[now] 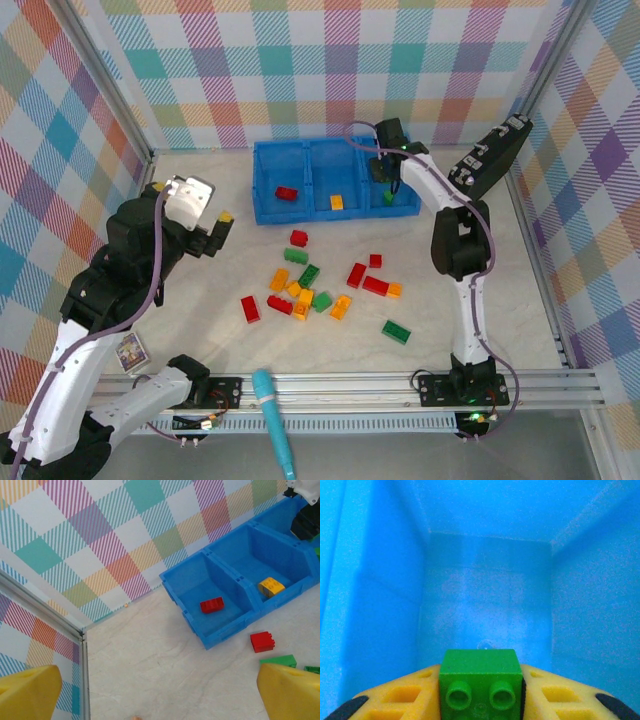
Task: Sort the legos into containers by color
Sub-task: Place the lego in the container, then pick up the lego from the bottom-center of the table.
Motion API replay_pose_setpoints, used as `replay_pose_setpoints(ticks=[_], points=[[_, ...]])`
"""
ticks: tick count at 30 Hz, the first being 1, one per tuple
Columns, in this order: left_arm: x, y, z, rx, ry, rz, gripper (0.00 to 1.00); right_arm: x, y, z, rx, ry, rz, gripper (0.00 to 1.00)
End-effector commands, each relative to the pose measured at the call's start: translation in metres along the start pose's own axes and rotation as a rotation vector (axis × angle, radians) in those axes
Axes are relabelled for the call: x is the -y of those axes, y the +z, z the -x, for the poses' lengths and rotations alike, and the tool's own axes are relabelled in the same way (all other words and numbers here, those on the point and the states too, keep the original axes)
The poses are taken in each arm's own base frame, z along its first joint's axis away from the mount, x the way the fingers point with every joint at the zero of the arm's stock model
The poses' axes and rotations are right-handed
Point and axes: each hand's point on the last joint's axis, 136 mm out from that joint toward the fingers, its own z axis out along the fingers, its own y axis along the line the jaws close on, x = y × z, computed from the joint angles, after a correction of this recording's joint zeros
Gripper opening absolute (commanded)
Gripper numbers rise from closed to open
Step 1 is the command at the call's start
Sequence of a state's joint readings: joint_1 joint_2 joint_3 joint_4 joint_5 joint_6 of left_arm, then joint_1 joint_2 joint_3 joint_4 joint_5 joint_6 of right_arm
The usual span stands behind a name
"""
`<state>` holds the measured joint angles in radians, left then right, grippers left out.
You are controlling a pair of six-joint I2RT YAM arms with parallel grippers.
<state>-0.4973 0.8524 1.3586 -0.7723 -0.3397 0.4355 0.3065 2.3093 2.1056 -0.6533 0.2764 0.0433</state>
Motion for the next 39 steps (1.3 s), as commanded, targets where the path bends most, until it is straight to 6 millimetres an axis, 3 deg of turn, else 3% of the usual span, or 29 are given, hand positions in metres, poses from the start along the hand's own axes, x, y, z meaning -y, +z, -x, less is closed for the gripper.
replay_pose_setpoints(ticks=[1,7,12,15,19,25,32,35,39], points=[[0.000,-0.002,0.003,0.023,0.004,0.009,1.00,0.001,-0.005,0.012,0.012,0.013,0.010,0.42],[0.001,0.000,0.004,0.022,0.003,0.003,1.00,0.004,-0.019,0.019,0.027,0.007,0.009,0.53],[0.003,0.000,0.006,0.031,-0.003,-0.006,1.00,0.013,-0.067,0.021,0.054,0.020,0.006,0.55],[0.005,0.002,0.006,0.038,-0.010,-0.013,1.00,0.022,-0.101,0.001,0.037,0.056,-0.002,0.58],[0.010,0.005,0.009,0.055,-0.017,-0.037,1.00,0.023,-0.148,-0.049,-0.010,0.123,0.054,0.63],[0.015,0.008,0.013,0.065,-0.023,-0.065,1.00,0.009,-0.195,-0.159,-0.176,0.335,0.177,0.69],[0.017,0.007,0.013,0.071,-0.031,-0.074,1.00,-0.027,-0.225,-0.272,-0.426,0.540,0.353,0.73],[0.018,0.008,0.014,0.070,-0.035,-0.080,1.00,-0.032,-0.233,-0.315,-0.521,0.611,0.294,0.76],[0.019,0.009,0.016,0.070,-0.036,-0.090,1.00,-0.028,-0.241,-0.354,-0.578,0.748,0.196,0.79]])
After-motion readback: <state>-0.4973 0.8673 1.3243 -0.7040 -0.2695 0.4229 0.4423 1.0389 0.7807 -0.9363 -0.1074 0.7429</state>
